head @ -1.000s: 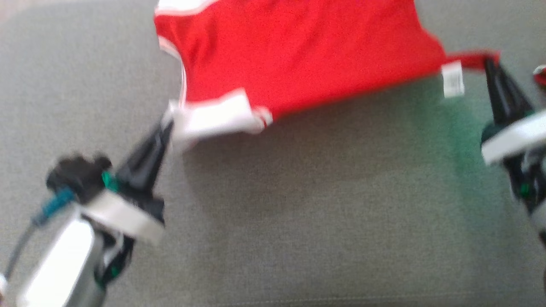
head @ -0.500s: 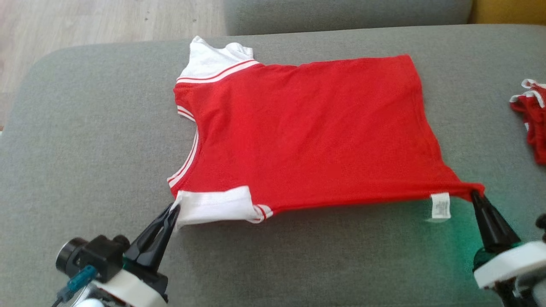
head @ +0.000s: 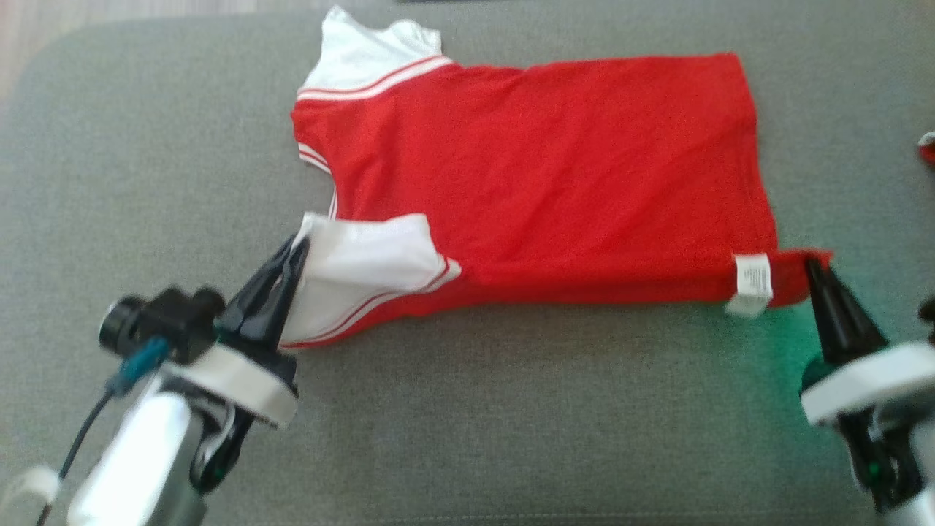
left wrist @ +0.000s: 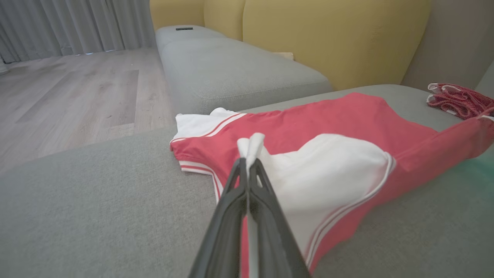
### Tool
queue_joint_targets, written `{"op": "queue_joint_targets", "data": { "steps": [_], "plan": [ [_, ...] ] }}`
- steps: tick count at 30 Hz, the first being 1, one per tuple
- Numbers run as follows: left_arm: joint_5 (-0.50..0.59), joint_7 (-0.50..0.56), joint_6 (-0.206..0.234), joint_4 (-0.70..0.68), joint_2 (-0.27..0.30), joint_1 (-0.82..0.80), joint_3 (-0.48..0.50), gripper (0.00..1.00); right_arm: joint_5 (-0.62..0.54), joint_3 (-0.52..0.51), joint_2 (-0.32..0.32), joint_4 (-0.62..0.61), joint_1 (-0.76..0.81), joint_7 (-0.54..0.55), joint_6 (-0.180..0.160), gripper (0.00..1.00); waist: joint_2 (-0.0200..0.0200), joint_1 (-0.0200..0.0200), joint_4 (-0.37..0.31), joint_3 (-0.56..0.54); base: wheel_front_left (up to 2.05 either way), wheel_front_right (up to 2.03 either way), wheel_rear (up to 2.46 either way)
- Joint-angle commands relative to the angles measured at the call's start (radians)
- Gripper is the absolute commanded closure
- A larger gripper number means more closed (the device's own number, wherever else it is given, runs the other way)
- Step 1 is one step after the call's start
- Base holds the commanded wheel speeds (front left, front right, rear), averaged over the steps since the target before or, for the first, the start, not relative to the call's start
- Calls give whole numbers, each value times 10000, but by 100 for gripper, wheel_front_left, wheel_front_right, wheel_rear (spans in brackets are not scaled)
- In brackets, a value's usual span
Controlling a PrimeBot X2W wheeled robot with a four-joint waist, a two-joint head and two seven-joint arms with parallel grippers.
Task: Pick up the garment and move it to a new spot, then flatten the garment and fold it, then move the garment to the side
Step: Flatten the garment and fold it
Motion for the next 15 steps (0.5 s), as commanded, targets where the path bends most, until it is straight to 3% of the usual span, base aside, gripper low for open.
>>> {"op": "queue_joint_targets", "data": {
  "steps": [1,15],
  "plan": [
    [0,-53,16,-13,245,-640,301,100,-150,85,-169,-194,-450,57,67,100,0,1,2,291,0,0,0],
    [479,-53,16,1179,422,-2725,-202,100,-814,913,-320,1337,-2730,77,67,100,0,1,-186,1165,0,0,0]
  ]
}}
